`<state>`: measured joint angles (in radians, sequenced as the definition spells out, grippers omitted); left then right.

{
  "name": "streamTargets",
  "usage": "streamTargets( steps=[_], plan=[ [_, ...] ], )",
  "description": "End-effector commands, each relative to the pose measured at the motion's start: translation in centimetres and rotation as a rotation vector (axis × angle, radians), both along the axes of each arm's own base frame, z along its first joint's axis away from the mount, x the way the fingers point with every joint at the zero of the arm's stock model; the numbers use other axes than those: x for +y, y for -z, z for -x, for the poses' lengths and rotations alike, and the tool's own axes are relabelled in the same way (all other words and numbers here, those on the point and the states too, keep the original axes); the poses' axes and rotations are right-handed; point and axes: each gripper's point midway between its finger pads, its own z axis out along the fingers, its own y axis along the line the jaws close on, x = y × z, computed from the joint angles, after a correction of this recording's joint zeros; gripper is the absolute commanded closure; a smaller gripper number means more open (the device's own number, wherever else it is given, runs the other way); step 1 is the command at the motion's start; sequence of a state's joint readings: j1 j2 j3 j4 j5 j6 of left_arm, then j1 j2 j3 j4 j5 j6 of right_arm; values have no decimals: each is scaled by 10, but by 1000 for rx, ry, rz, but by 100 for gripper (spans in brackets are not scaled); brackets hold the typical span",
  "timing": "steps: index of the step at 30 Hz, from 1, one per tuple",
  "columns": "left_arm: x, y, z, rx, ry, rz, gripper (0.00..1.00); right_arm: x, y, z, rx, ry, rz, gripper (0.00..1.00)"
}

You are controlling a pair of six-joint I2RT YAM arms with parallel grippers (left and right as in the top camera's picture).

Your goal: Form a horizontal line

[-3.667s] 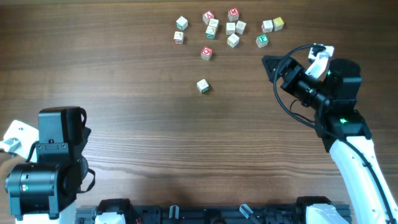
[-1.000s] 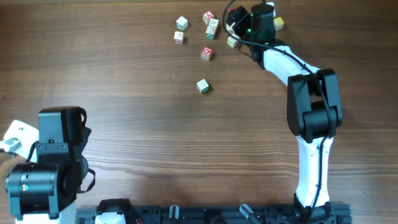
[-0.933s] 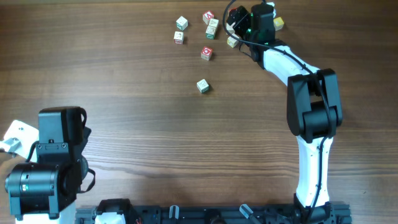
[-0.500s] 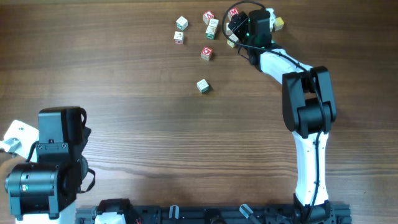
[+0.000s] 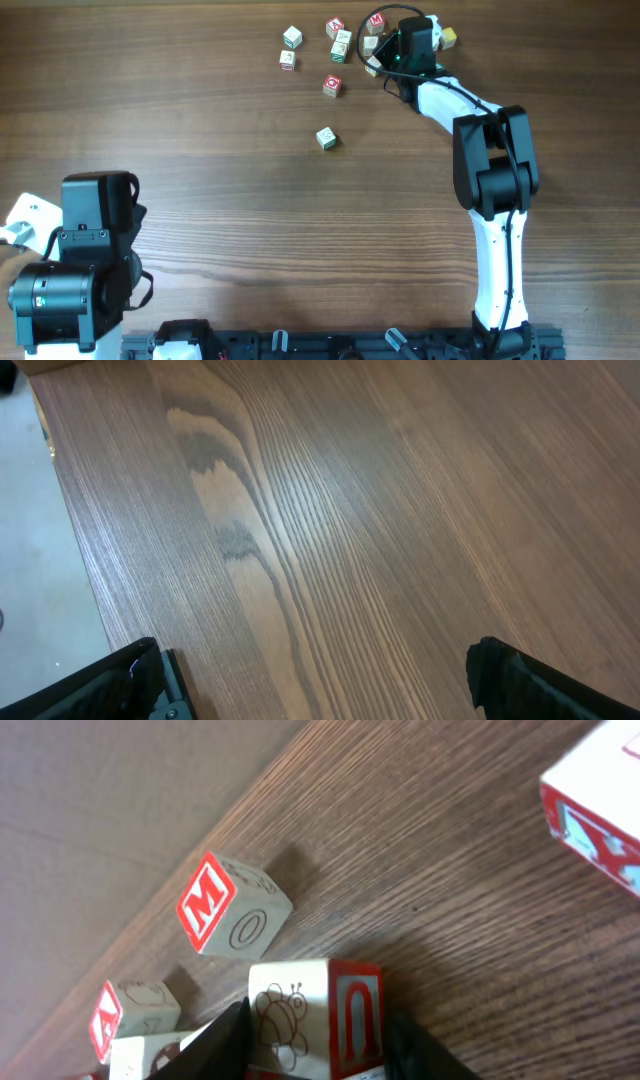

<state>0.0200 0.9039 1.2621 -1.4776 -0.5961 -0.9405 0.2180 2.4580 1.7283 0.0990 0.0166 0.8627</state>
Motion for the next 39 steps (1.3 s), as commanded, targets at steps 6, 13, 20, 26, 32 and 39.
streamTargets(
  steps=[6,13,20,26,32,39],
  plan=[
    [1,1,1,-4,-16,6,0,-4,-35,-1,7,-105,164,72],
    [1,1,1,-4,-16,6,0,-7,-91,14,-4,-137,210,74],
    [1,1,1,-3,-16,6,0,-14,-138,46,45,-153,224,74],
    [1,1,1,-4,-16,6,0,3,-183,96,109,-275,134,74],
    [1,1,1,-4,-16,6,0,10,-188,139,245,-302,32,74],
    [1,1,1,-4,-16,6,0,10,-156,176,437,-280,19,74]
  ],
)
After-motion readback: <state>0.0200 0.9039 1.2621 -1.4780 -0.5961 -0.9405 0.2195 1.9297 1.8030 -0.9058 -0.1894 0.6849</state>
